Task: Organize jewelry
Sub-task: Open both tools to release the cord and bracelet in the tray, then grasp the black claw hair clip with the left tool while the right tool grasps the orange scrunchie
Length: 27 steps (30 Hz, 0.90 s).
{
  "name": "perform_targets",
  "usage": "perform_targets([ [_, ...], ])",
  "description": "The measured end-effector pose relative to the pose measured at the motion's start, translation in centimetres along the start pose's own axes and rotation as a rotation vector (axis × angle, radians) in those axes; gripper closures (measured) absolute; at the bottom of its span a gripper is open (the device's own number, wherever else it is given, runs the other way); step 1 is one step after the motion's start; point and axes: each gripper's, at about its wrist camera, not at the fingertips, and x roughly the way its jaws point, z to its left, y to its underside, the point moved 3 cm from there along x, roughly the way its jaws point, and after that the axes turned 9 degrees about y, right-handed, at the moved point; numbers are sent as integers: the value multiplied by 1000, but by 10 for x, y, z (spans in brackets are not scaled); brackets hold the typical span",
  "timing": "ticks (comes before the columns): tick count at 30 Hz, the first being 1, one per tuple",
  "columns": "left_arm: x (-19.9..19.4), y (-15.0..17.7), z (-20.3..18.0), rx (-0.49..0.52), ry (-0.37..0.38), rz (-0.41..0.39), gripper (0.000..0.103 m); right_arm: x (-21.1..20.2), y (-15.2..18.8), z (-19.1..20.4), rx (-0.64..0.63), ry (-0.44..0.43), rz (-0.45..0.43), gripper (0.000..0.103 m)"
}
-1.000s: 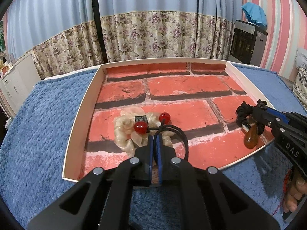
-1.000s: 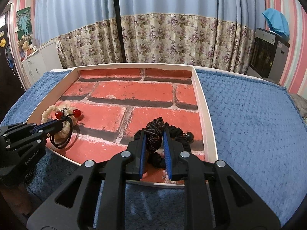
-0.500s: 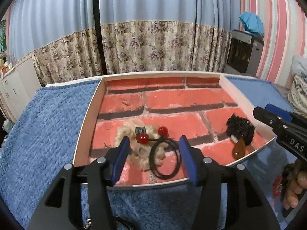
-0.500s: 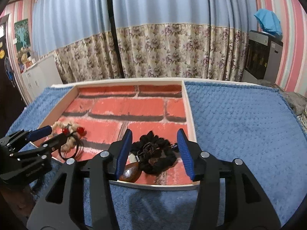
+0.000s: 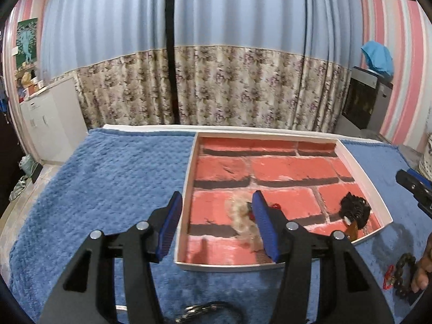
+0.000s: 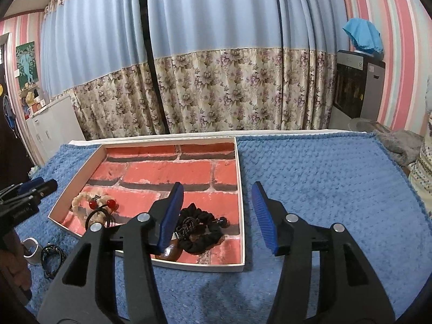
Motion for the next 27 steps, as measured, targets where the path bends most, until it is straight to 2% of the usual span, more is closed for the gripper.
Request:
perform_targets([
  [7,-16,-21,-11,46,-4,-38,50,-15,-21,-3,7,-20,-31,49],
  [10,-27,-29,-19,71,3,-54,50,-22,-19,-10,25,-35,-19,49],
  [14,-51,-32,-13,62,-17,-69,50,-37,-12,-29,12,-6,-16,49],
  [20,-86,-5,12,82,-83,-46,50,-71,6,-62,-2,31,-28,49],
  [27,-120,41,54,37,-129,-34,50,-106,43,-95,-31,78,-22,48],
])
